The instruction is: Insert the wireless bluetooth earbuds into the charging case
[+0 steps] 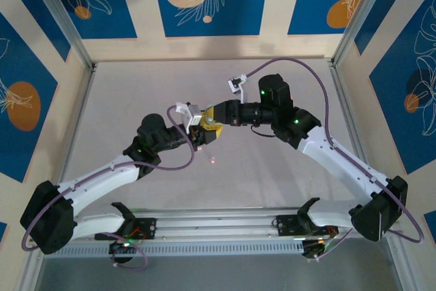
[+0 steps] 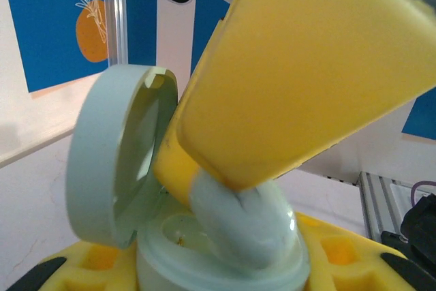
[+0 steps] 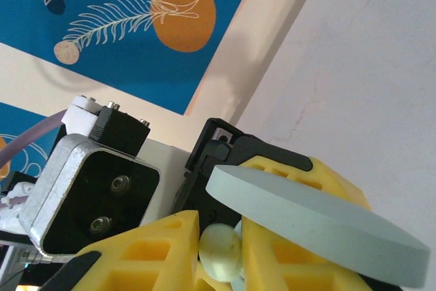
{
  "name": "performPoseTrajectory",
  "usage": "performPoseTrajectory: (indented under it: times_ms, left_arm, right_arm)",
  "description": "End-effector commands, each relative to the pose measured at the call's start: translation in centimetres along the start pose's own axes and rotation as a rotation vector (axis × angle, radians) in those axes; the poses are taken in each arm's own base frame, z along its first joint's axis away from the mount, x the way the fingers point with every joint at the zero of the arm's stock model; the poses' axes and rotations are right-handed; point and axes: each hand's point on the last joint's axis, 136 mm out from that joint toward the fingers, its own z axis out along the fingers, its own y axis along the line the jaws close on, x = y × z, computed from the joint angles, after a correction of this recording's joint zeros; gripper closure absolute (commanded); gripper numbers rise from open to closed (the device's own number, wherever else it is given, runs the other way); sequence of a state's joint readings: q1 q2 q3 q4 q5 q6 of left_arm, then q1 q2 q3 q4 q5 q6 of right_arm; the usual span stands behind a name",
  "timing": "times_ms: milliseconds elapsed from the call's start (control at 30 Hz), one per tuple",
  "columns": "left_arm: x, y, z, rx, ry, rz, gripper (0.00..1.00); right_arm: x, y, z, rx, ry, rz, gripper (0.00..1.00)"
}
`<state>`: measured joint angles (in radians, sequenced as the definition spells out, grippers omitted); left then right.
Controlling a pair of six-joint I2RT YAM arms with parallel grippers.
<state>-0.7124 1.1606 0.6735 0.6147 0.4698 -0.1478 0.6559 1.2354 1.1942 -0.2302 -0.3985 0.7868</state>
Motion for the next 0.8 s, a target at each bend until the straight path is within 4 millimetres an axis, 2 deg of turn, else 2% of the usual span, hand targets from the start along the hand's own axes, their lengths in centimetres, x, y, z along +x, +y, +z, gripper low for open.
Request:
performPoseTrajectory:
  times_ms: [0,300,567,767]
  left_arm:
    - [-3.0,-0.7,-0.4,0.005,-0.104,0.048,0.63]
    - [-3.3,-0.7,-0.5,-0.001,-0.111,0.054,0.64]
    - [-3.1,-0.5,-0.7,-0.017,-0.104,0.056,0.64]
    - [-2.9,-0.5,-0.7,-0.016,-0.098,0.055,0.64]
  right_arm:
    - [0.9,-1.2,0.1,0.074,0.038,-0.011,0.74]
    - [0.9,-1.4,-0.1,0.129,0.035,-0.018,0.72]
    - [0.9,-0.6,-0.4,0.131,0.045,-0.037,0.65]
    - [1.0,-0.3,-0.6,0.128,0.050,-0.053,0.64]
